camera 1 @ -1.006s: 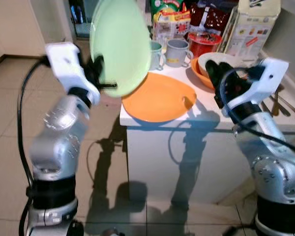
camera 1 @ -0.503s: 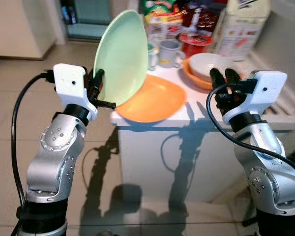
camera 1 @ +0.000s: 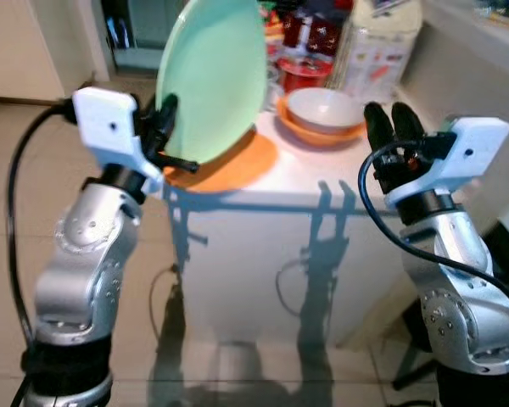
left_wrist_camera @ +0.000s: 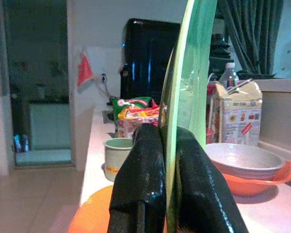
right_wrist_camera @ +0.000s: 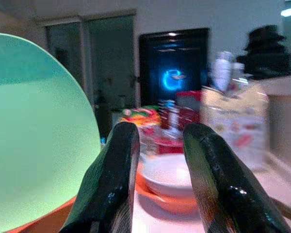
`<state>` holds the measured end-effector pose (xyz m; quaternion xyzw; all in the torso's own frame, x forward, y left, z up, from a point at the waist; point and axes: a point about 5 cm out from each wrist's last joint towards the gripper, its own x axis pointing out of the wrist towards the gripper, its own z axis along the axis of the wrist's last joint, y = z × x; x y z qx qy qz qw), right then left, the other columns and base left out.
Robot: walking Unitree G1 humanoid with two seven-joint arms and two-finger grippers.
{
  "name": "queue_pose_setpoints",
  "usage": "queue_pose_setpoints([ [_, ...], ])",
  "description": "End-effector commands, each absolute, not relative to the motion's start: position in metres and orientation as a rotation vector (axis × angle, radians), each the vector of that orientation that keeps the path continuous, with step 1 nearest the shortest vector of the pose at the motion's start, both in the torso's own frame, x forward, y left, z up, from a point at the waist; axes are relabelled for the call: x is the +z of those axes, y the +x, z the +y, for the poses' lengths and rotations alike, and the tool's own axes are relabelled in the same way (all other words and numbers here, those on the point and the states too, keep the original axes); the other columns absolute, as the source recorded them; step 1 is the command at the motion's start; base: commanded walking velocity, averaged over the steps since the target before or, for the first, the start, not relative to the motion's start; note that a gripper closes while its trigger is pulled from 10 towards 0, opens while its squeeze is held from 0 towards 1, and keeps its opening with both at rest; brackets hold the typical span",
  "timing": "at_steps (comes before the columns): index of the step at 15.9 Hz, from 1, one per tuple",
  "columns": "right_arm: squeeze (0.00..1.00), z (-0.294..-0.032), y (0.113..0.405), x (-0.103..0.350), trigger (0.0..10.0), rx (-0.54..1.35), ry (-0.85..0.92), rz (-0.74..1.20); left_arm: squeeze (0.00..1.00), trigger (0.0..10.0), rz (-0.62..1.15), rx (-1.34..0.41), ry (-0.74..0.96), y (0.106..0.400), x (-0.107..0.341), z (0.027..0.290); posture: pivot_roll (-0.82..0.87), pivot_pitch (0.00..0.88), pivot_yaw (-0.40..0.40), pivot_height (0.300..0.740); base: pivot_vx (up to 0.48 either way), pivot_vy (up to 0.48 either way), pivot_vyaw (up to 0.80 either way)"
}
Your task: Setting the table
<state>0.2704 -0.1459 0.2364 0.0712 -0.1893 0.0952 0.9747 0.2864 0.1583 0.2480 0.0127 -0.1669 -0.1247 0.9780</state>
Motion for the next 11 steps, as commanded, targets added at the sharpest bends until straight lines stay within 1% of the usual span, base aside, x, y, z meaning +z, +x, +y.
queue_pose_setpoints([
  [1,0.00,-0.155,0.269,0.238,10.0,0.167,0.133,-0.395,0.00,10.0,-0.405,-0.326,0.030,0.280,0.262,0.146,0.05,0.000,-0.039,0.740,0.000,-0.401,0.00],
  [4,0.00,-0.154,0.271,0.237,10.0,0.165,0.127,-0.398,0.00,10.0,-0.403,-0.307,0.023,0.283,0.264,0.148,0.06,0.000,-0.035,0.740,0.000,-0.401,0.00],
  [6,0.00,-0.153,0.271,0.233,10.0,0.151,0.148,-0.387,0.00,10.0,-0.389,-0.268,-0.024,0.288,0.264,0.151,0.07,0.000,-0.028,0.740,0.000,-0.399,0.00],
  [9,0.00,-0.155,0.271,0.222,10.0,0.120,0.110,-0.339,0.00,10.0,-0.346,-0.225,-0.006,0.297,0.254,0.151,0.06,0.000,-0.020,0.740,0.000,-0.403,0.00],
  [10,0.00,-0.155,0.271,0.218,10.0,0.110,0.117,-0.323,0.00,10.0,-0.312,-0.207,-0.001,0.301,0.248,0.152,0.03,0.000,0.007,0.740,0.000,-0.386,0.00],
  [11,0.00,-0.155,0.272,0.215,10.0,0.094,0.117,-0.311,0.00,10.0,-0.302,-0.204,0.005,0.304,0.244,0.152,0.02,0.000,0.012,0.740,0.000,-0.368,0.00],
])
